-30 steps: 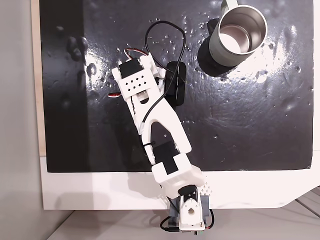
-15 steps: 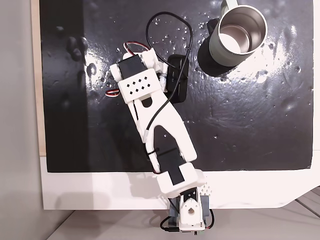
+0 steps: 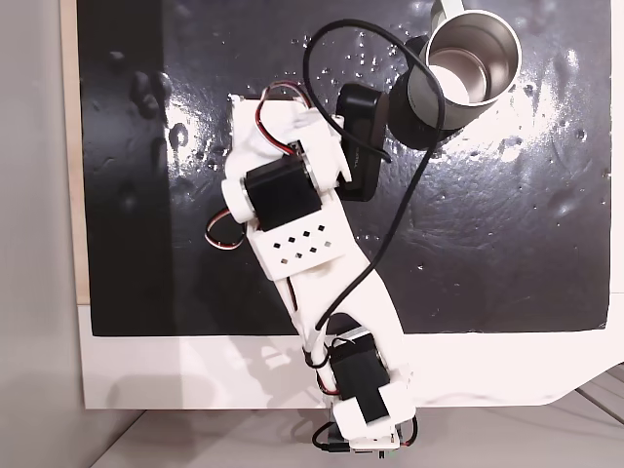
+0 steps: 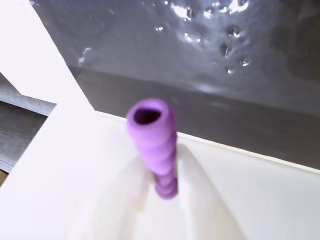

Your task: Grasp a pengrip and put it in the cup.

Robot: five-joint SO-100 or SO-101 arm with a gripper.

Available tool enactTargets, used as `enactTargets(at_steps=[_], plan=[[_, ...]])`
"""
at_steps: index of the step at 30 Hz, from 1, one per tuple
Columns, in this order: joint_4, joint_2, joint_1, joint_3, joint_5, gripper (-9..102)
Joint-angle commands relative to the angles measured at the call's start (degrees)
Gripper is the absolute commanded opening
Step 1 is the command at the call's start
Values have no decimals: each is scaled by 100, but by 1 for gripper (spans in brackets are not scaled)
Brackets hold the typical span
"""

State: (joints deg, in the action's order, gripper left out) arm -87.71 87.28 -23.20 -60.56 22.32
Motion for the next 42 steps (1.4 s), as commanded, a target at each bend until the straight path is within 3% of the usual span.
enactTargets(at_steps=[1,14,35,42], plan=[[-176,527,396,-44,-229,0],[-360,35,2602,1292,-1248,0],[-510,-1652,3753,3551,-1564,0],[-615,-1705,3797,3735,-1459,31]])
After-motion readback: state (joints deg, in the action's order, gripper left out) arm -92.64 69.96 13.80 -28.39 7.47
